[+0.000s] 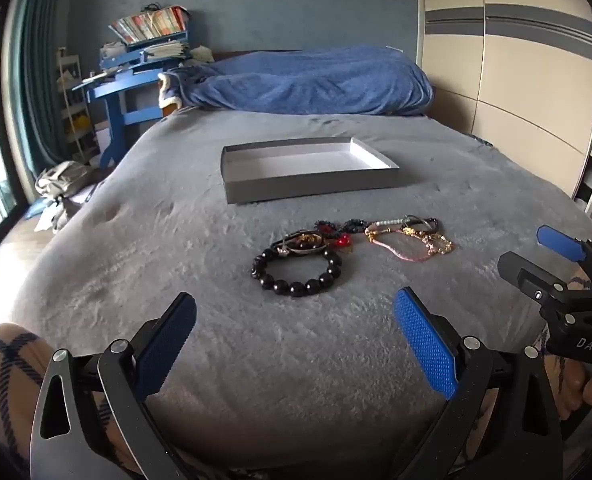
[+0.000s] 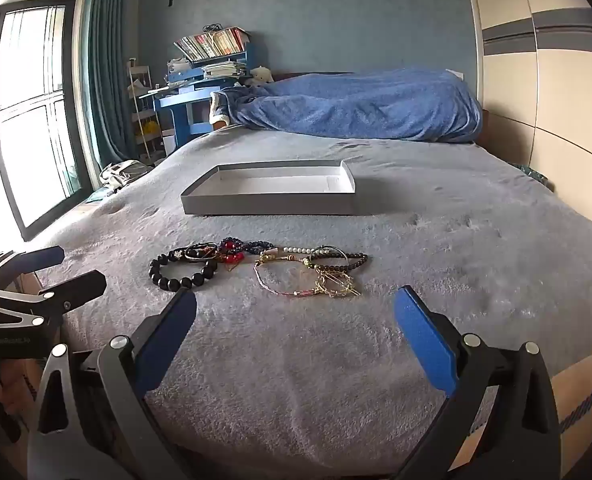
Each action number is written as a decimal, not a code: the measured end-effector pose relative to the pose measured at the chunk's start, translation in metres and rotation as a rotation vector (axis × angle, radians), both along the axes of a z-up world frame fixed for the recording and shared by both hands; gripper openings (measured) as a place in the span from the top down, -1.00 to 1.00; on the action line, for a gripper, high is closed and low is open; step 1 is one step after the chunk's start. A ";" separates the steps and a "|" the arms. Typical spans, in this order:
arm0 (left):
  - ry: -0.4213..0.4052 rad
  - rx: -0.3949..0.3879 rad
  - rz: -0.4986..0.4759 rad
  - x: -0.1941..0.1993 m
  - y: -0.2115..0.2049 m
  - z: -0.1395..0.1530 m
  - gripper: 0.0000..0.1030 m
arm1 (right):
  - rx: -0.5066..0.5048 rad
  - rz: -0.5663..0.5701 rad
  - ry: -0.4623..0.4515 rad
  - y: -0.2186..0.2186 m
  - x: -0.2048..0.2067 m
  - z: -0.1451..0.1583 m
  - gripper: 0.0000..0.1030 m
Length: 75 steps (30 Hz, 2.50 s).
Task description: Organize jewelry
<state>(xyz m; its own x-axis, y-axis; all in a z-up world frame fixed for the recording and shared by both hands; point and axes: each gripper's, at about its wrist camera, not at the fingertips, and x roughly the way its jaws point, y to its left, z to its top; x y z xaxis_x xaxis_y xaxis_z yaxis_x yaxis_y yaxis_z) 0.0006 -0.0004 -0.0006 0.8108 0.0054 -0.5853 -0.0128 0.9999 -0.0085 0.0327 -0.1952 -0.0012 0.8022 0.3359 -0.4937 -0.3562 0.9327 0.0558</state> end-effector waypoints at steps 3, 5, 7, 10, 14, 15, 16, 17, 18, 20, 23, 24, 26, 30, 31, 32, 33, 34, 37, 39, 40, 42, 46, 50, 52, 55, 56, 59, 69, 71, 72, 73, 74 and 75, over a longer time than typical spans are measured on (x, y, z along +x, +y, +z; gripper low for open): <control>0.000 -0.005 0.000 -0.001 0.002 0.001 -0.90 | 0.004 -0.001 0.001 0.000 0.001 0.000 -0.90; 0.002 -0.010 0.001 -0.001 0.004 0.002 -0.90 | 0.011 0.000 -0.001 0.000 0.001 0.000 -0.90; 0.002 -0.014 0.003 -0.003 0.006 0.003 -0.90 | 0.009 0.001 -0.001 0.000 0.001 0.000 -0.90; 0.010 0.002 -0.001 0.001 0.006 -0.007 -0.90 | 0.008 0.001 0.000 0.001 0.001 -0.002 -0.90; 0.009 -0.001 -0.004 -0.002 0.012 -0.010 -0.90 | 0.010 0.000 0.006 0.001 0.003 -0.003 -0.90; 0.008 -0.001 -0.004 -0.002 0.012 -0.010 -0.90 | 0.010 0.000 0.006 0.001 0.003 -0.003 -0.90; 0.015 0.004 -0.001 0.001 0.007 -0.008 -0.90 | 0.010 0.000 0.006 0.001 0.003 -0.003 -0.90; 0.016 0.005 0.000 0.001 0.007 -0.008 -0.90 | 0.009 0.000 0.007 0.002 0.003 -0.003 -0.90; 0.016 0.005 0.000 0.001 0.007 -0.008 -0.90 | 0.009 0.000 0.007 0.002 0.003 -0.003 -0.90; 0.017 0.006 0.000 0.002 0.007 -0.008 -0.90 | 0.008 0.001 0.006 0.002 0.002 -0.003 -0.90; 0.018 0.007 0.000 0.002 0.006 -0.008 -0.90 | 0.009 0.000 0.009 0.002 0.003 -0.002 -0.90; 0.019 0.008 0.000 0.004 0.006 -0.009 -0.90 | 0.009 0.000 0.009 0.002 0.003 -0.002 -0.90; 0.020 0.009 0.000 0.005 0.005 -0.010 -0.91 | 0.009 0.000 0.009 0.002 0.003 -0.002 -0.90; 0.019 0.008 0.001 0.005 0.005 -0.010 -0.90 | 0.009 0.001 0.010 0.002 0.004 -0.002 -0.90; 0.021 0.009 0.000 0.006 0.005 -0.010 -0.90 | 0.009 0.001 0.010 0.002 0.004 -0.003 -0.90; 0.021 0.010 0.000 0.006 0.005 -0.010 -0.90 | 0.009 0.000 0.011 0.001 0.004 -0.002 -0.90; 0.021 0.010 -0.001 0.006 0.005 -0.010 -0.90 | 0.010 0.000 0.011 0.001 0.004 -0.002 -0.90; 0.021 0.009 0.000 0.006 0.005 -0.010 -0.90 | 0.010 0.000 0.011 0.002 0.004 -0.002 -0.90; 0.023 0.010 0.000 0.006 0.005 -0.009 -0.90 | 0.010 0.001 0.012 0.002 0.004 -0.002 -0.90; 0.023 0.010 0.000 0.006 0.005 -0.009 -0.90 | 0.010 0.002 0.011 0.004 0.003 -0.006 -0.90; 0.023 0.010 0.001 0.006 0.004 -0.009 -0.90 | 0.010 0.003 0.011 0.005 0.003 -0.007 -0.90; 0.024 0.010 0.000 0.006 0.004 -0.010 -0.90 | 0.010 0.002 0.012 0.005 0.003 -0.006 -0.90; 0.025 0.010 0.001 0.006 0.004 -0.009 -0.90 | 0.010 0.003 0.013 0.004 0.004 -0.006 -0.90; 0.028 0.010 0.001 0.007 0.003 -0.012 -0.90 | 0.011 0.005 0.013 0.007 0.003 -0.008 -0.90; 0.029 0.011 0.001 0.007 0.003 -0.012 -0.90 | 0.012 0.005 0.014 0.007 0.002 -0.008 -0.90; 0.030 0.013 -0.001 0.007 0.003 -0.014 -0.90 | 0.013 0.014 0.016 0.012 0.004 -0.011 -0.90; 0.032 0.013 -0.001 0.007 0.004 -0.016 -0.90 | 0.015 0.018 0.017 0.012 0.004 -0.011 -0.90; 0.035 0.013 0.000 0.007 0.003 -0.015 -0.90 | 0.019 0.026 0.020 0.012 0.004 -0.010 -0.90; 0.041 0.013 0.000 0.007 0.002 -0.015 -0.90 | 0.054 0.076 0.036 0.010 0.004 -0.008 -0.90; 0.042 0.011 0.001 0.007 0.002 -0.014 -0.90 | 0.058 0.079 0.039 0.009 0.004 -0.007 -0.90; 0.040 0.009 0.002 0.007 0.003 -0.014 -0.90 | 0.059 0.079 0.040 0.009 0.004 -0.007 -0.90; 0.036 0.006 0.004 0.007 0.003 -0.013 -0.90 | 0.058 0.079 0.042 0.009 0.005 -0.007 -0.90; 0.031 0.002 0.007 0.007 0.003 -0.012 -0.90 | 0.058 0.079 0.043 0.009 0.006 -0.007 -0.90; 0.023 -0.005 0.012 0.006 0.005 -0.010 -0.90 | 0.059 0.079 0.044 0.009 0.006 -0.006 -0.90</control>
<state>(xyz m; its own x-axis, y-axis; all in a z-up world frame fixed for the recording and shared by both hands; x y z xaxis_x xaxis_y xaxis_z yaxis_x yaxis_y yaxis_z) 0.0064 0.0043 -0.0102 0.7970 0.0123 -0.6039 -0.0250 0.9996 -0.0126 0.0382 -0.1858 -0.0076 0.7502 0.4263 -0.5054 -0.4243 0.8966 0.1266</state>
